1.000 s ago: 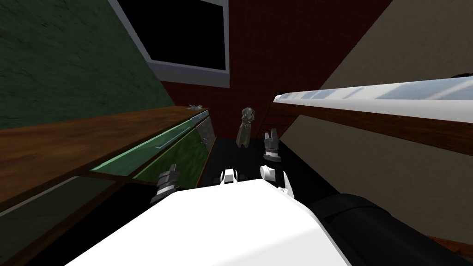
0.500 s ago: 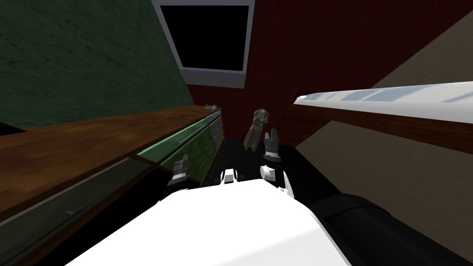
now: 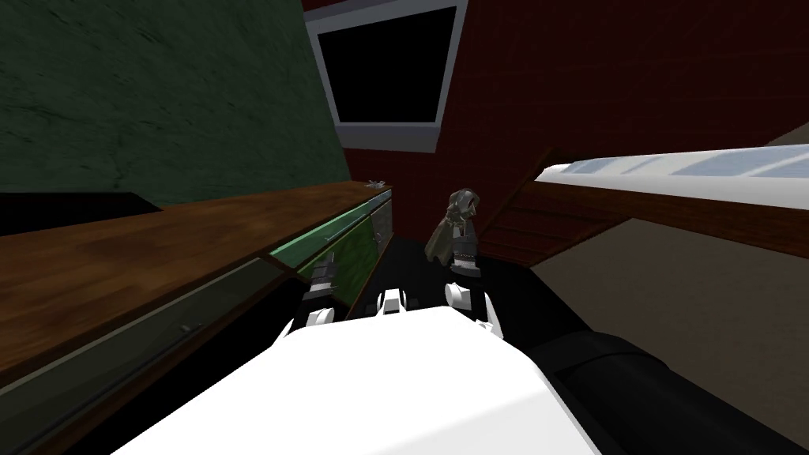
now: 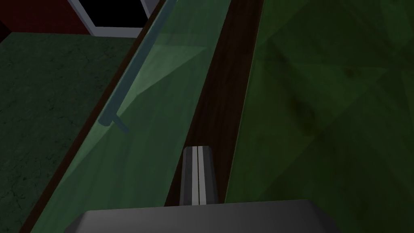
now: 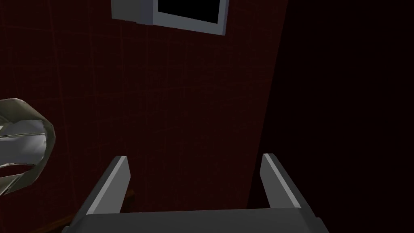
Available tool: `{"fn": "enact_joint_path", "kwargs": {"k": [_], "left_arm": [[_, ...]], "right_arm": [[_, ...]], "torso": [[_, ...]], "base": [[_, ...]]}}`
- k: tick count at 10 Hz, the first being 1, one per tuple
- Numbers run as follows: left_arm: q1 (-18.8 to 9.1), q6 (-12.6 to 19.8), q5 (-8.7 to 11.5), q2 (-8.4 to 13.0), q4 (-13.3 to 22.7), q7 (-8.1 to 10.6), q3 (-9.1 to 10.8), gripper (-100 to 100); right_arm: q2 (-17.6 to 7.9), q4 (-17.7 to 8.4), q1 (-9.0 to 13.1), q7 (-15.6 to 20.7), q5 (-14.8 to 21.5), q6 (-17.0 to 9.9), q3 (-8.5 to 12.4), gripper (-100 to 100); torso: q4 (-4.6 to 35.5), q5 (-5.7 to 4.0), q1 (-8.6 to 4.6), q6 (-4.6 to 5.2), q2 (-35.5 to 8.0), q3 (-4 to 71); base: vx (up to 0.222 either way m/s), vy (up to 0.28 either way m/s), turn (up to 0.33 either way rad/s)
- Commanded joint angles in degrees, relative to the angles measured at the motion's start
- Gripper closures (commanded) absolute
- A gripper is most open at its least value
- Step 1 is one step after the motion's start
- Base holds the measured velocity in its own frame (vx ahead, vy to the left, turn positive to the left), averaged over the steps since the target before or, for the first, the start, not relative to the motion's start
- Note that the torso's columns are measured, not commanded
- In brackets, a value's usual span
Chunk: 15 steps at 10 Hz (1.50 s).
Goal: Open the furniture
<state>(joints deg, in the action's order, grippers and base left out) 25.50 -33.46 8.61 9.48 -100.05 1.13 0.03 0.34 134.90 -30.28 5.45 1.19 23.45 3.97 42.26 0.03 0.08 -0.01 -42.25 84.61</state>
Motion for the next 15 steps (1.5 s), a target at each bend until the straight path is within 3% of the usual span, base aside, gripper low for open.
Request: {"fn": "enact_joint_path", "kwargs": {"k": [1, 3, 5, 6, 7, 13, 14, 15], "left_arm": [[-2.78, 2.83, -4.57, -2.92, -3.35, -1.02, -2.71, 100], [-2.78, 3.97, -8.06, -3.56, -8.02, -1.02, -2.71, 100], [-2.78, 3.97, -10.91, -3.56, -8.02, -1.02, -2.71, 100], [-2.85, 3.84, -10.07, -3.55, -7.78, -1.02, -2.7, 100], [-2.43, 5.17, -9.66, -3.13, -9.49, -0.2, -3.41, -100], [-0.89, 10.63, -7.34, -3.52, -14.94, 3.2, -6.26, -100], [-0.99, 9.94, -7.62, -3.31, -14.49, 2.74, -5.94, -100], [-0.65, 11.58, -7.5, -3.24, -16.33, 2.95, -5.94, -100]], "right_arm": [[0.0, 0.0, 0.02, 0.0, 0.0, 0.0, -0.01, 0], [0.0, 0.0, 0.0, 0.0, 0.0, 0.0, 0.0, 0], [0.0, 0.0, 0.03, 0.0, 0.0, 0.0, -0.01, 0], [0.0, -0.01, 0.03, 0.0, 0.0, -0.01, -0.02, 0], [0.0, -0.01, 0.03, 0.0, 0.0, -0.01, -0.02, 0], [0.0, -0.01, 0.03, 0.0, 0.0, -0.01, -0.01, 0], [0.0, -0.01, 0.03, 0.0, 0.0, -0.01, -0.01, 0], [0.0, -0.01, 0.03, 0.0, 0.0, -0.01, -0.01, 0]], "torso": [[0.07, -0.04, -0.16, 0.06, -0.2, -0.14], [-0.02, -0.02, -0.04, -0.01, 0.09, 0.04], [0.07, -0.04, -0.14, 0.06, -0.23, -0.16], [0.09, -0.04, -0.14, 0.04, -0.26, -0.19], [0.07, -0.04, -0.11, 0.01, -0.16, -0.13], [0.02, -0.03, -0.09, 0.01, -0.03, -0.04], [0.03, -0.03, -0.09, 0.01, -0.03, -0.04], [0.01, -0.04, -0.11, 0.0, 0.01, -0.02]], "base": [[0.091, 0.041, 0.362], [0.088, 0.037, 0.447], [0.008, 0.006, 0.021], [0.0, 0.0, 0.0], [-0.009, 0.011, -0.055], [-0.023, 0.025, -0.056], [-0.01, 0.01, -0.011], [0.036, -0.002, -0.003]]}}
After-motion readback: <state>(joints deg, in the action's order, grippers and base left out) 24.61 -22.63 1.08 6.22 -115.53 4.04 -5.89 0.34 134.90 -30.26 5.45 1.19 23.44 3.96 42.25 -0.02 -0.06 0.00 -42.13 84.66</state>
